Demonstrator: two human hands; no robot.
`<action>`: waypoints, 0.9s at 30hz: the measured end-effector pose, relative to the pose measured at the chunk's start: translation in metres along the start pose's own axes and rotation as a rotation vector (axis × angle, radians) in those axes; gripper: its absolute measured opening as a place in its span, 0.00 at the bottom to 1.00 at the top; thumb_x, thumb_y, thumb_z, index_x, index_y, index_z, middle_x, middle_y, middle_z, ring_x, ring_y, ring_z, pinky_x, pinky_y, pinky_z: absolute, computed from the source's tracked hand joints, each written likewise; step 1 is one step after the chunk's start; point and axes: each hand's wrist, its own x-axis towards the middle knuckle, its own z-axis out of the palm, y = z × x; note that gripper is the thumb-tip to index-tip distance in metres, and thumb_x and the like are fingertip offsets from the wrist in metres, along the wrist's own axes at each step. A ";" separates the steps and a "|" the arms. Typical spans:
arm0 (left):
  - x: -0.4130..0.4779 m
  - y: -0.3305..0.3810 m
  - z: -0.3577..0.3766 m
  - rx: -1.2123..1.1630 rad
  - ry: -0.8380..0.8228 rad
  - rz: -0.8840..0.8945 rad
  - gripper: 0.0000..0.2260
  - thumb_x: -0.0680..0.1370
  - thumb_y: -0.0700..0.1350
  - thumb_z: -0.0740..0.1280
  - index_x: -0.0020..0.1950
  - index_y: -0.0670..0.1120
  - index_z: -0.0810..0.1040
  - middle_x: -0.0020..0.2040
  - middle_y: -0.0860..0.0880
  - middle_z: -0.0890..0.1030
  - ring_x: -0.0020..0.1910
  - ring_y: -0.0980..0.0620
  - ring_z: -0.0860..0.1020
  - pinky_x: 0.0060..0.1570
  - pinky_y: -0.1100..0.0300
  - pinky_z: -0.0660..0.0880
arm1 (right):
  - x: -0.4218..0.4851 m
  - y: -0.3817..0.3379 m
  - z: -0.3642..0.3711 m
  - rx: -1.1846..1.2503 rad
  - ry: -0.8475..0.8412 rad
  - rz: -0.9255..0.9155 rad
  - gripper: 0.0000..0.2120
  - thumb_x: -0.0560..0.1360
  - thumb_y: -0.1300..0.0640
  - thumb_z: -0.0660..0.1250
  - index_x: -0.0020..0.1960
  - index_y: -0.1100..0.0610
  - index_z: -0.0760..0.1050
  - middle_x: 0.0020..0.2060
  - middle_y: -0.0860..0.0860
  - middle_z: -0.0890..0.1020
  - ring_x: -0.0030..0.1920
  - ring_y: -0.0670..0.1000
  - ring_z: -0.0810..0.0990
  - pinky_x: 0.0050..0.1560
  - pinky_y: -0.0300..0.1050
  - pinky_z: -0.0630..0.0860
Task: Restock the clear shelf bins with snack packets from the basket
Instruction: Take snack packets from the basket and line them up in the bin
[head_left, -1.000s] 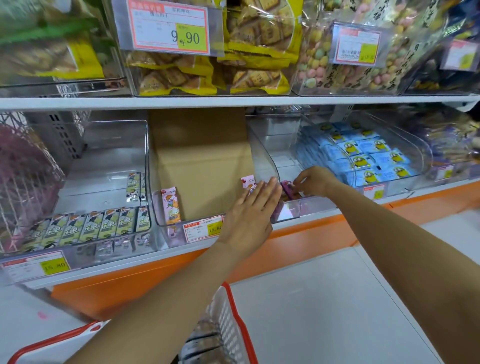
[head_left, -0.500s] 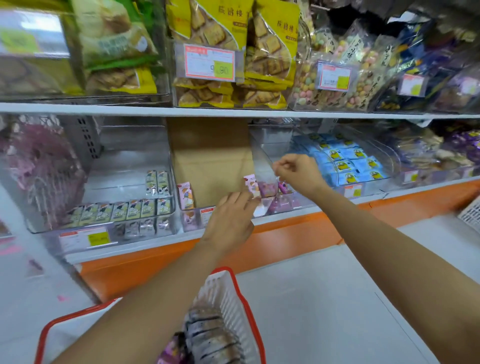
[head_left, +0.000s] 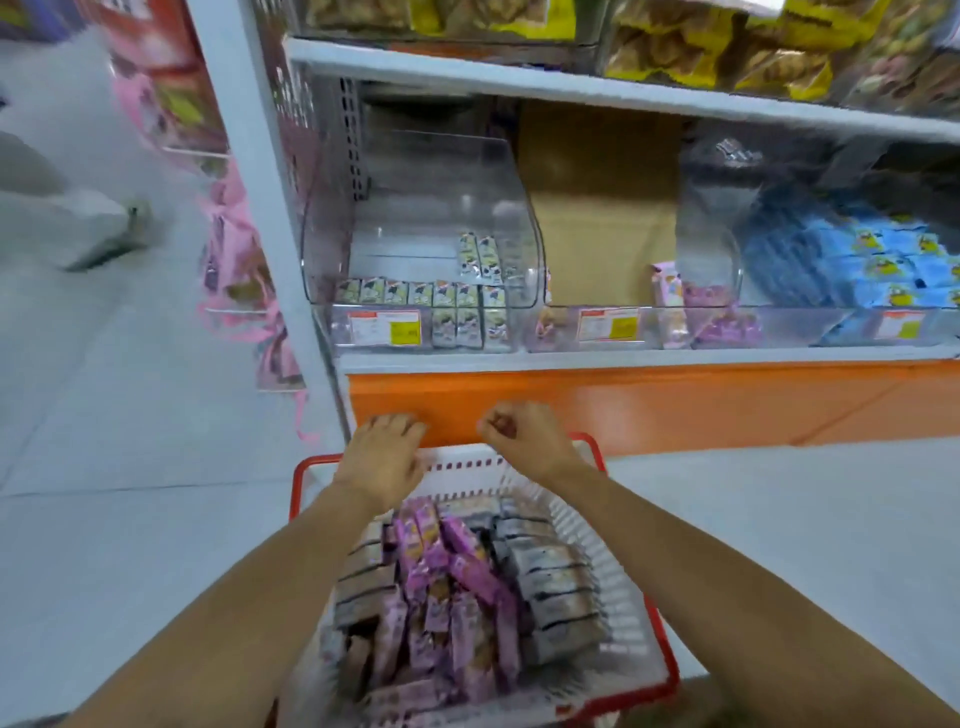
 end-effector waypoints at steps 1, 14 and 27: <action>-0.004 -0.006 0.010 0.003 -0.045 -0.017 0.26 0.79 0.50 0.61 0.77 0.48 0.63 0.76 0.46 0.64 0.72 0.43 0.65 0.71 0.49 0.59 | -0.003 0.000 0.015 -0.013 -0.050 0.024 0.10 0.77 0.56 0.65 0.41 0.59 0.79 0.32 0.54 0.81 0.35 0.53 0.79 0.35 0.44 0.71; -0.004 -0.014 0.068 -0.027 -0.088 -0.066 0.32 0.81 0.48 0.60 0.81 0.50 0.45 0.81 0.45 0.46 0.79 0.44 0.47 0.77 0.47 0.40 | -0.017 0.070 0.138 -0.180 -0.396 0.424 0.09 0.78 0.56 0.62 0.55 0.57 0.75 0.51 0.56 0.82 0.50 0.56 0.80 0.48 0.46 0.76; 0.003 -0.008 0.075 0.032 -0.019 -0.089 0.32 0.81 0.48 0.61 0.81 0.48 0.49 0.80 0.45 0.50 0.79 0.45 0.48 0.77 0.47 0.40 | -0.019 0.081 0.143 -0.182 -0.359 0.349 0.11 0.76 0.59 0.64 0.58 0.55 0.72 0.43 0.53 0.79 0.44 0.55 0.79 0.39 0.44 0.72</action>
